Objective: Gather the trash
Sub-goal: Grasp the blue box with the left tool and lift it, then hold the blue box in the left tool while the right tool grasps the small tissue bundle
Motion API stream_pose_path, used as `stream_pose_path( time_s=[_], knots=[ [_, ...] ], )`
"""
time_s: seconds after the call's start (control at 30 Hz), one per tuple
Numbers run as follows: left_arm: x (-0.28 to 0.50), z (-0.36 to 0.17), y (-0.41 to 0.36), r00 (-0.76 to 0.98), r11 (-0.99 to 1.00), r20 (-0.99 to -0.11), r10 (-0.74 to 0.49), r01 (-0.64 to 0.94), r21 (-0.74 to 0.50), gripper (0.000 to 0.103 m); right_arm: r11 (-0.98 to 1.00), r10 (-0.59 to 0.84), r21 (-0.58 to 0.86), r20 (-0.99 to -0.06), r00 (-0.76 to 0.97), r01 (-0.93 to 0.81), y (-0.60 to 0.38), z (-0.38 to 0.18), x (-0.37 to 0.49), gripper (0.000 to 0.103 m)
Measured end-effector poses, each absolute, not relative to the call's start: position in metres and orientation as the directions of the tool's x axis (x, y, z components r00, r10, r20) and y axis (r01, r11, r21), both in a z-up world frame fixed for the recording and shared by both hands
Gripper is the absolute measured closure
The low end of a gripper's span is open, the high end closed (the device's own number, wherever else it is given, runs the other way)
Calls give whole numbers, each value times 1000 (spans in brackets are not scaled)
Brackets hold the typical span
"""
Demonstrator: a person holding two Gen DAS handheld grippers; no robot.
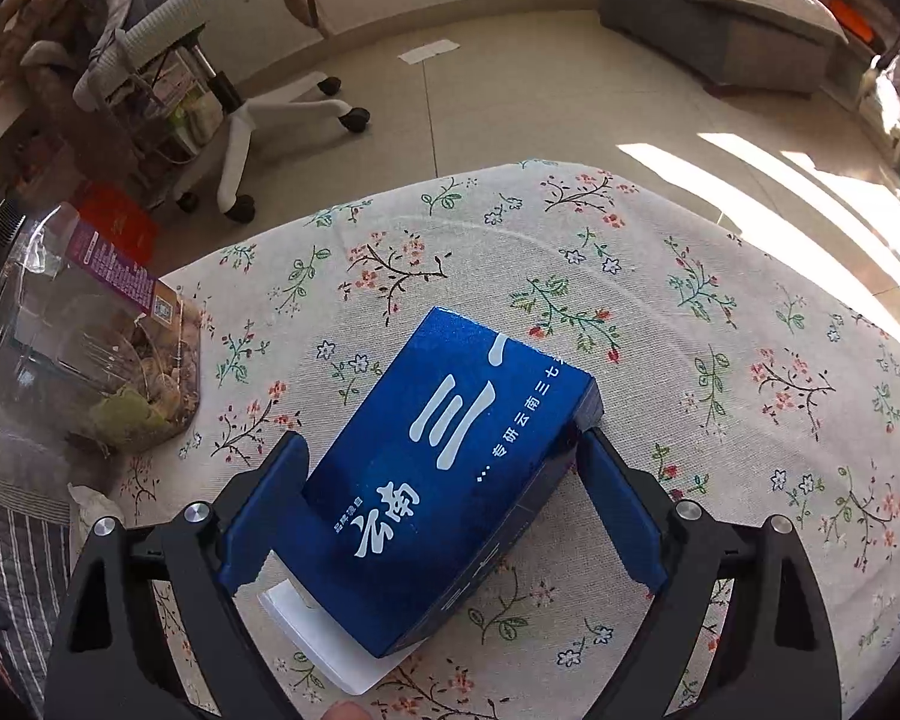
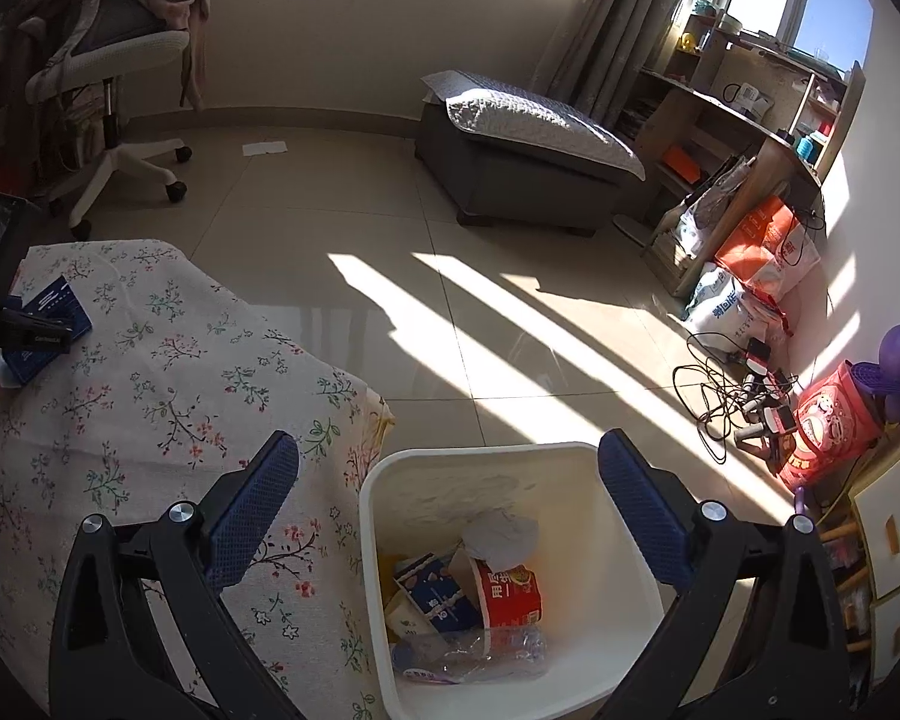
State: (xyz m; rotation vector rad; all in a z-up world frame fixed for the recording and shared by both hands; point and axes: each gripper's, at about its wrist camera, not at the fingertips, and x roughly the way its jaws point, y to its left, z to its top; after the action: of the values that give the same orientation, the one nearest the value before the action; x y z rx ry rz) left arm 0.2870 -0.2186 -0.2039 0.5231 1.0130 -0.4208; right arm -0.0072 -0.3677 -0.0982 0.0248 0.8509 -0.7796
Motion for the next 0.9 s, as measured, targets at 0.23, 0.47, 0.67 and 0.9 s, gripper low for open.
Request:
stream_pose_path(
  time_s=[0.23, 0.47, 0.67, 0.9],
  knots=[
    [271, -186, -216, 445, 806, -882, -158, 574, 145, 42, 737, -607, -273, -668, 429, 618, -357, -95, 0, 7],
    [251, -113, -162, 502, 880, -824, -262, 476, 11, 45, 836, -512, -238, -664, 545, 494, -311, -89, 30, 7],
    [216, -37, -72, 642, 947, -714, -278, 307, -93, 44, 938, -329, -145, -658, 677, 315, -244, -77, 76, 7],
    [181, -15, 34, 740, 985, -650, -172, 110, -135, 43, 989, -131, -37, -667, 733, 143, -167, -77, 151, 7]
  ],
)
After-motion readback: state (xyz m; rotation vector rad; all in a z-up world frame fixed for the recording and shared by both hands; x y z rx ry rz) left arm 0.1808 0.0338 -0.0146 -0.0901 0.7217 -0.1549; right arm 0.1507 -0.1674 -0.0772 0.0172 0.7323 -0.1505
